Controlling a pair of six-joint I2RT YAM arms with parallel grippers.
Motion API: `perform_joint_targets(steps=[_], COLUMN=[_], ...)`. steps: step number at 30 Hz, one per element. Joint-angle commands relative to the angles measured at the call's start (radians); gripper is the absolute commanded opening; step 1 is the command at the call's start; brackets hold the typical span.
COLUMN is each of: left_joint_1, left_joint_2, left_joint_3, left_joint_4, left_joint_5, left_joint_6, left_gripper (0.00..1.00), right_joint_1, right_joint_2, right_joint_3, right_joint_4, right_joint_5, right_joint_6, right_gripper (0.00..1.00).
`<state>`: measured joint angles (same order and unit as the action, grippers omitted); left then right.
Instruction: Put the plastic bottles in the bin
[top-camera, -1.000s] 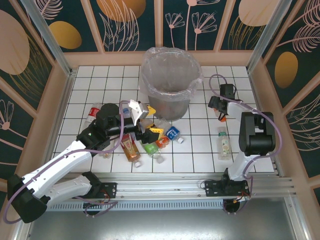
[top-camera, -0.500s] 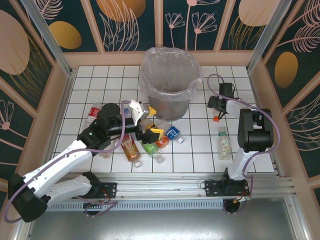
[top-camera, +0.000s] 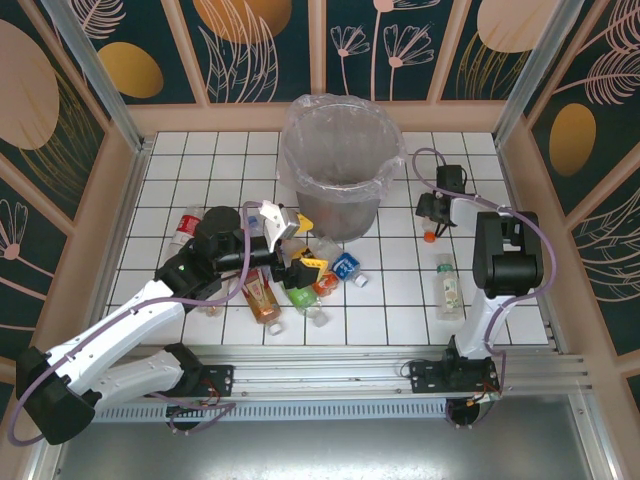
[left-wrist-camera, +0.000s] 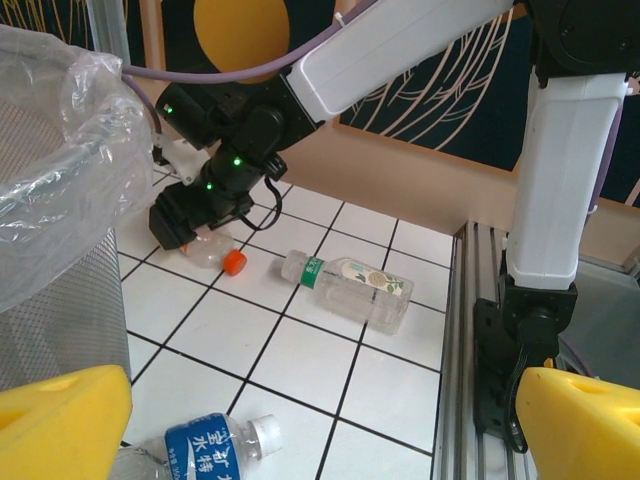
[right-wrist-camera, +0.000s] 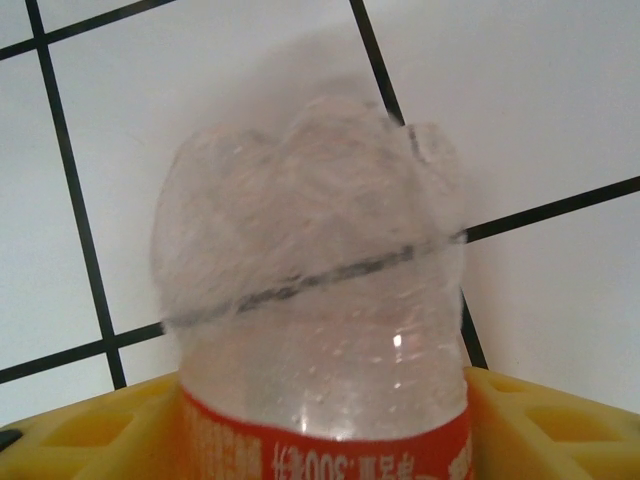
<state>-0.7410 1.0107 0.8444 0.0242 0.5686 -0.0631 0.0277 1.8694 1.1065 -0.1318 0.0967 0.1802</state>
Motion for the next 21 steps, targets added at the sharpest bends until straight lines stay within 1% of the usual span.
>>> perform_joint_targets(steps=[1,6,12,17,21], left_joint_1=[-0.004,-0.004,-0.003,-0.004,-0.004], left_joint_2=[-0.003,-0.003,-0.021,-0.046,-0.071], left_joint_3=[-0.007,-0.008,-0.014,-0.019,-0.028], left_joint_4=[0.002,0.006,0.02,0.015,0.021], left_joint_5=[0.022,0.028,0.018,-0.039,-0.084], left_joint_6=[0.013,0.009,0.002,0.023,0.038], left_gripper=[0.98,0.99,0.98,0.98,0.99], right_joint_1=[-0.008,-0.011,-0.014,-0.001,0.027], right_joint_2=[-0.039,-0.134,-0.309,-0.497,-0.607], right_joint_3=[0.017,-0.002,-0.005,-0.019,0.012], right_joint_4=[-0.021,-0.015,-0.031,-0.052,-0.092], right_joint_5=[0.017,0.018,-0.012,-0.056,-0.064], right_joint_6=[-0.012,-0.012,0.002,0.03,0.019], right_gripper=[0.62,0.59,0.56,0.56,0.56])
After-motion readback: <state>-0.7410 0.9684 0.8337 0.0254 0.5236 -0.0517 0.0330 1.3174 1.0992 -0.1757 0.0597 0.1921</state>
